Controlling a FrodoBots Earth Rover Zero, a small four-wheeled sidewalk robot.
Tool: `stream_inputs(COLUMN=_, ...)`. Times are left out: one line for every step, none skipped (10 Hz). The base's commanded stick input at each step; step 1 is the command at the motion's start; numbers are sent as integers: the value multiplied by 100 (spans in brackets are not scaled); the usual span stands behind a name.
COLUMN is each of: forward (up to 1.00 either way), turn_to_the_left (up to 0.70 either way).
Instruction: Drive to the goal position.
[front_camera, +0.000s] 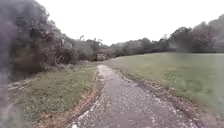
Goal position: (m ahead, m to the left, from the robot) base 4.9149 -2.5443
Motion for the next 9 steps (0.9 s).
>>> stream_inputs(forward=70, turn_to_the_left=0)
stream_inputs(forward=70, turn_to_the_left=0)
stream_inputs(forward=70, turn_to_the_left=0)
stream_inputs(forward=70, turn_to_the_left=0)
stream_inputs(forward=70, turn_to_the_left=0)
stream_inputs(forward=70, turn_to_the_left=0)
stream_inputs(forward=70, turn_to_the_left=0)
stream_inputs(forward=70, turn_to_the_left=0)
stream_inputs(forward=70, turn_to_the_left=0)
